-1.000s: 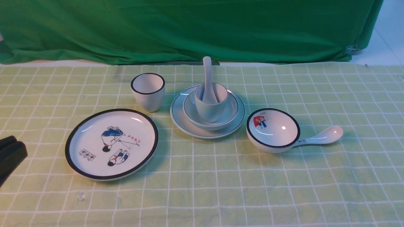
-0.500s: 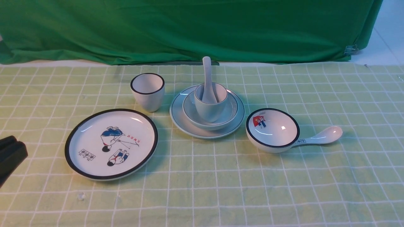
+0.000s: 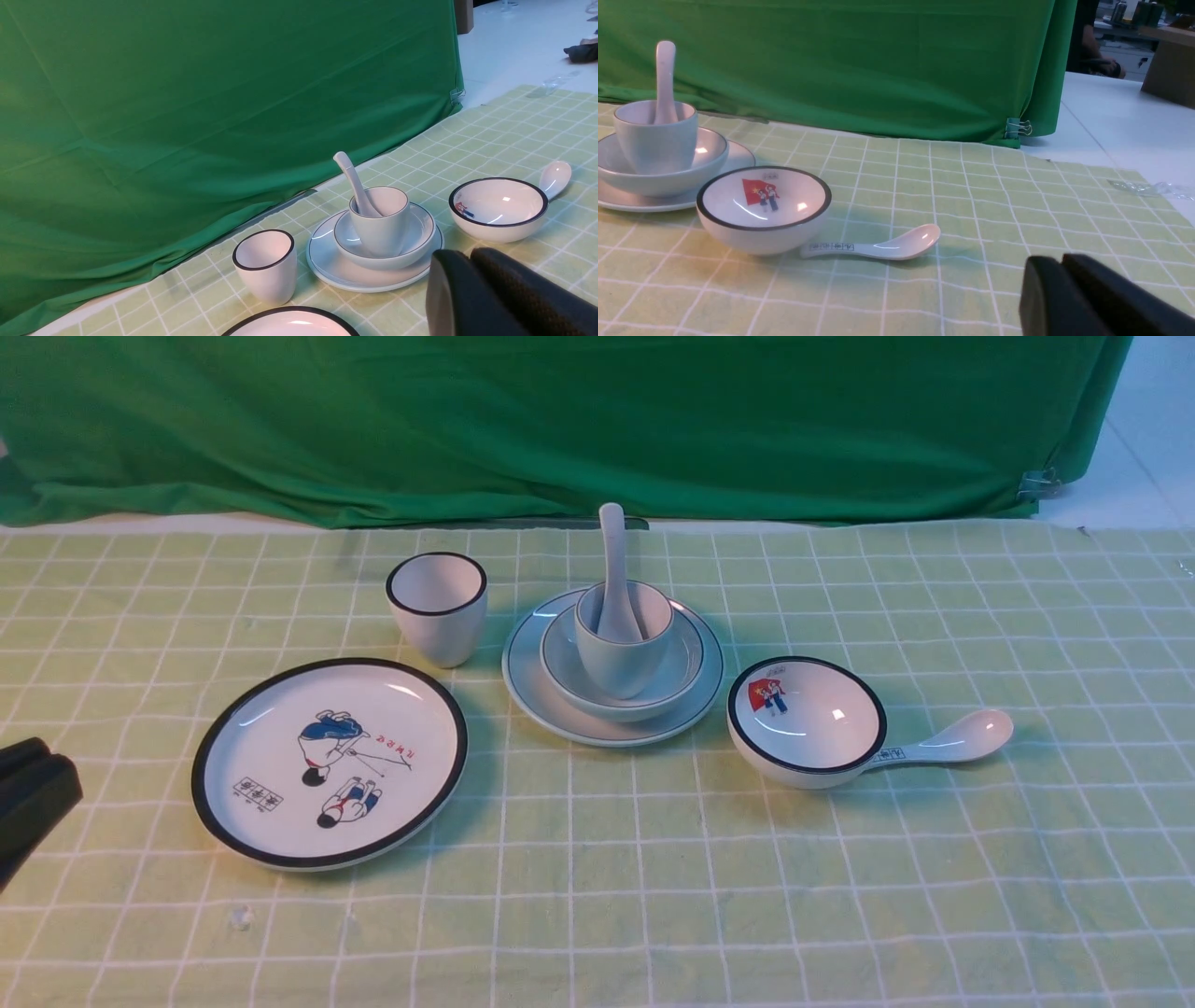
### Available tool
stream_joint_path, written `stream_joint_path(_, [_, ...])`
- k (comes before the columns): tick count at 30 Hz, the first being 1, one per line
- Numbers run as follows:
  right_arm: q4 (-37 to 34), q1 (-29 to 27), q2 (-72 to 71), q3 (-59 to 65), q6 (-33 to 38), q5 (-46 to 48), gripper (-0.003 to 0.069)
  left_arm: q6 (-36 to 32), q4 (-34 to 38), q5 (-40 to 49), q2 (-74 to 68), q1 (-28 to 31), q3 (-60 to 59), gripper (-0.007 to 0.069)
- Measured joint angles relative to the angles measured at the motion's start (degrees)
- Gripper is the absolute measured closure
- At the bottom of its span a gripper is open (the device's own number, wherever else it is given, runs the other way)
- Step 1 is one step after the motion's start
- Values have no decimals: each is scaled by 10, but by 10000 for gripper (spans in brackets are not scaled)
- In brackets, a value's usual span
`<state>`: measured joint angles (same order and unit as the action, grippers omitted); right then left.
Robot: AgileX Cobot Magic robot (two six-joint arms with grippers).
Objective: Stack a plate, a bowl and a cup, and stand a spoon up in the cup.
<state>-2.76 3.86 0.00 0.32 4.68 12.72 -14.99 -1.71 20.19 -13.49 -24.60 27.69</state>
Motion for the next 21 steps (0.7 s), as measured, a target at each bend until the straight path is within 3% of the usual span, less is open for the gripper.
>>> stream_joint_path(14, [0,0,0,0,0,0,550,25,-30,-42,66,27,-54,609])
stream_joint_path(21, [0,-1,0,0,0,0,539,150,-20,-94,134,180,-189,608])
